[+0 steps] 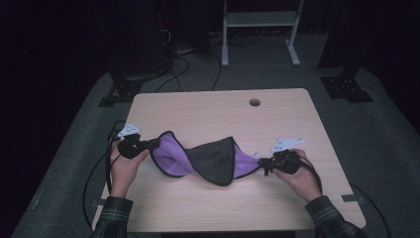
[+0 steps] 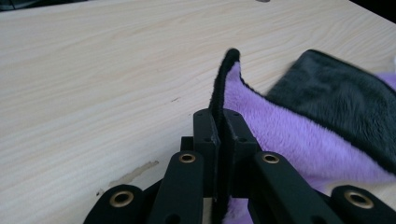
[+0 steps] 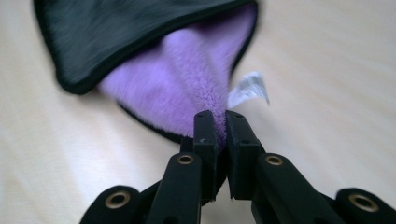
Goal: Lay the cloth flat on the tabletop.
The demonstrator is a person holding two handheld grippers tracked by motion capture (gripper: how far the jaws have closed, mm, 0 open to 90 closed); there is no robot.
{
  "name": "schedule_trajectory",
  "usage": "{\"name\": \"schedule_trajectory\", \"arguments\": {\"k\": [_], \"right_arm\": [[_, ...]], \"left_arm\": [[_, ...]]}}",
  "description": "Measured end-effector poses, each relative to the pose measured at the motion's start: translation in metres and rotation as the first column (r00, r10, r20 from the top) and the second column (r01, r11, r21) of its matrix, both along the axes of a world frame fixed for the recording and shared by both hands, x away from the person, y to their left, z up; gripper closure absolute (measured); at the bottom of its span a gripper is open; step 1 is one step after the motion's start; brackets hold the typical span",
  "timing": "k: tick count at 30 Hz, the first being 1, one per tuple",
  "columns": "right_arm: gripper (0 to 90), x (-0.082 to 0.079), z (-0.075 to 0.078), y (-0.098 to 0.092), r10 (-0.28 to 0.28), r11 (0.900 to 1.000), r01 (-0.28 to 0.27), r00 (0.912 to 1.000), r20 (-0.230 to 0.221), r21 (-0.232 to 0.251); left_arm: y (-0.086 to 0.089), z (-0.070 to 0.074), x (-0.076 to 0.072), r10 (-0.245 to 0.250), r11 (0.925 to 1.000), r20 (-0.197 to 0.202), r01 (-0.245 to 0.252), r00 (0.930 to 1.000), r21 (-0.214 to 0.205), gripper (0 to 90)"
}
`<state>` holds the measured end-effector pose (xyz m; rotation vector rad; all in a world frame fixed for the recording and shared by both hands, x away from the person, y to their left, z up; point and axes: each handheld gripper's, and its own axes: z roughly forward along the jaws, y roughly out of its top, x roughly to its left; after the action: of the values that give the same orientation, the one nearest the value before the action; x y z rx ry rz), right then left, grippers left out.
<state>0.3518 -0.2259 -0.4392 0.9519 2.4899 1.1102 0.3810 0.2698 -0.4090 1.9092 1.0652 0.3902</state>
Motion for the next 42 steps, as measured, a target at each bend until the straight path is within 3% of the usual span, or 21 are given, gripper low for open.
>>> {"name": "schedule_trajectory", "arguments": {"k": [2,6,8,11,13,17,20,25,29,31,33,34,36,39,42], "right_arm": [[83.3,0.004,0.004,-0.018,-0.06,0.9982,0.06,0.9981,0.014,0.001],[83.3,0.014,0.004,-0.052,-0.175,0.9846,0.175,0.9845,0.013,0.004],[83.3,0.017,0.002,-0.06,-0.204,0.9789,0.204,0.979,0.011,-0.011],[83.2,0.021,-0.002,-0.065,-0.217,0.9762,0.217,0.9762,0.001,-0.002],[83.1,0.021,-0.001,-0.064,-0.216,0.9765,0.216,0.9765,0.001,0.001],[83.0,0.021,-0.002,-0.06,-0.207,0.9783,0.207,0.9783,0.007,-0.01],[82.9,0.021,-0.003,-0.06,-0.208,0.978,0.208,0.978,0.003,-0.009],[82.8,0.022,-0.003,-0.061,-0.206,0.9785,0.206,0.9785,0.002,-0.007],[82.8,0.022,-0.004,-0.061,-0.207,0.9783,0.207,0.9783,0.0,-0.005],[82.8,0.022,-0.004,-0.061,-0.207,0.9784,0.207,0.9784,0.0,-0.005],[82.7,0.022,-0.004,-0.061,-0.207,0.9783,0.207,0.9783,-0.002,-0.006],[82.7,0.022,-0.004,-0.061,-0.207,0.9784,0.207,0.9784,-0.001,-0.007],[82.7,0.022,-0.004,-0.061,-0.206,0.9786,0.206,0.9786,-0.003,-0.009],[82.7,0.022,-0.006,-0.062,-0.202,0.9793,0.202,0.9794,-0.004,-0.012],[82.7,0.022,-0.006,-0.061,-0.201,0.9795,0.201,0.9795,-0.007,-0.012]], "left_arm": [[-0.002,-0.003,0.001,-0.002,1.0,-0.016,0.002,0.9999,0.009,84.8],[-0.014,-0.013,0.004,-0.025,0.9987,-0.063,0.028,0.9977,0.042,83.8],[-0.02,-0.016,0.005,-0.03,0.997,-0.074,0.035,0.9968,0.069,79.3],[-0.027,-0.012,0.004,-0.048,0.9958,-0.041,0.051,0.998,0.076,67.3],[-0.034,-0.008,0.002,-0.074,0.9958,-0.02,0.075,0.997,0.052,60.6],[-0.063,-0.004,-0.002,-0.173,0.9846,0.004,0.173,0.985,0.026,52.6],[-0.093,-0.004,-0.008,-0.265,0.9639,0.008,0.265,0.9641,0.026,51.0],[-0.136,-0.007,-0.017,-0.36,0.9328,0.02,0.359,0.9329,0.034,50.7],[-0.173,-0.013,-0.024,-0.435,0.9,0.01,0.435,0.9003,0.034,49.1],[-0.189,-0.018,-0.027,-0.473,0.8797,-0.002,0.472,0.8811,0.055,48.2],[-0.203,-0.025,-0.031,-0.499,0.8638,-0.012,0.499,0.8663,0.071,47.3],[-0.21,-0.028,-0.033,-0.516,0.8519,-0.02,0.516,0.8561,0.09,47.2],[-0.221,-0.034,-0.037,-0.538,0.8347,-0.029,0.538,0.8422,0.119,47.6],[-0.235,-0.041,-0.04,-0.555,0.8185,-0.032,0.552,0.8313,0.158,47.2],[-0.246,-0.05,-0.039,-0.555,0.8111,-0.039,0.551,0.831,0.197,46.9]]}}
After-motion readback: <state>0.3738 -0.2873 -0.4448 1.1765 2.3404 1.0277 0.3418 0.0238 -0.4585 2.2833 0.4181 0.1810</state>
